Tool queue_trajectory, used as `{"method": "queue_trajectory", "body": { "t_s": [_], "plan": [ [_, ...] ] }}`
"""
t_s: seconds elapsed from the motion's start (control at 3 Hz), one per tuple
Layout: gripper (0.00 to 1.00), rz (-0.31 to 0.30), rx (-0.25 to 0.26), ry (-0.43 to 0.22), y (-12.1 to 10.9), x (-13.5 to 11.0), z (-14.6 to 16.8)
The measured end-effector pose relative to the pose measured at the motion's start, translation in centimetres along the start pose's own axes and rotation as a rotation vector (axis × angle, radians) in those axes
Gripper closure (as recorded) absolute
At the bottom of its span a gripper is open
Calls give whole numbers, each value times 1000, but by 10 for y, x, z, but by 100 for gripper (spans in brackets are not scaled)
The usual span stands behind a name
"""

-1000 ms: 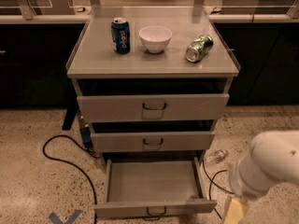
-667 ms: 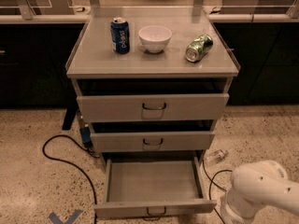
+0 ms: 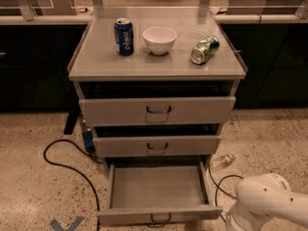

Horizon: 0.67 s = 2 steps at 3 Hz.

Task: Close top drawer

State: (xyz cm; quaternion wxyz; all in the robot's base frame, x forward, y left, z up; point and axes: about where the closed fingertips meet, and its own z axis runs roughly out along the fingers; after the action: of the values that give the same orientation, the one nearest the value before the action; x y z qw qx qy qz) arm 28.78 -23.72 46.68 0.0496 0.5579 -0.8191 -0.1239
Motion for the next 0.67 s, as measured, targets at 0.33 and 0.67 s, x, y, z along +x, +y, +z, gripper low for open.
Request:
{"method": "queue_trajectory", "body": {
  "t_s": [0.33, 0.67],
  "plan": [
    [0, -32, -53, -16, 1, 11, 36],
    [0, -94, -118, -84, -21, 25, 89]
  ]
}}
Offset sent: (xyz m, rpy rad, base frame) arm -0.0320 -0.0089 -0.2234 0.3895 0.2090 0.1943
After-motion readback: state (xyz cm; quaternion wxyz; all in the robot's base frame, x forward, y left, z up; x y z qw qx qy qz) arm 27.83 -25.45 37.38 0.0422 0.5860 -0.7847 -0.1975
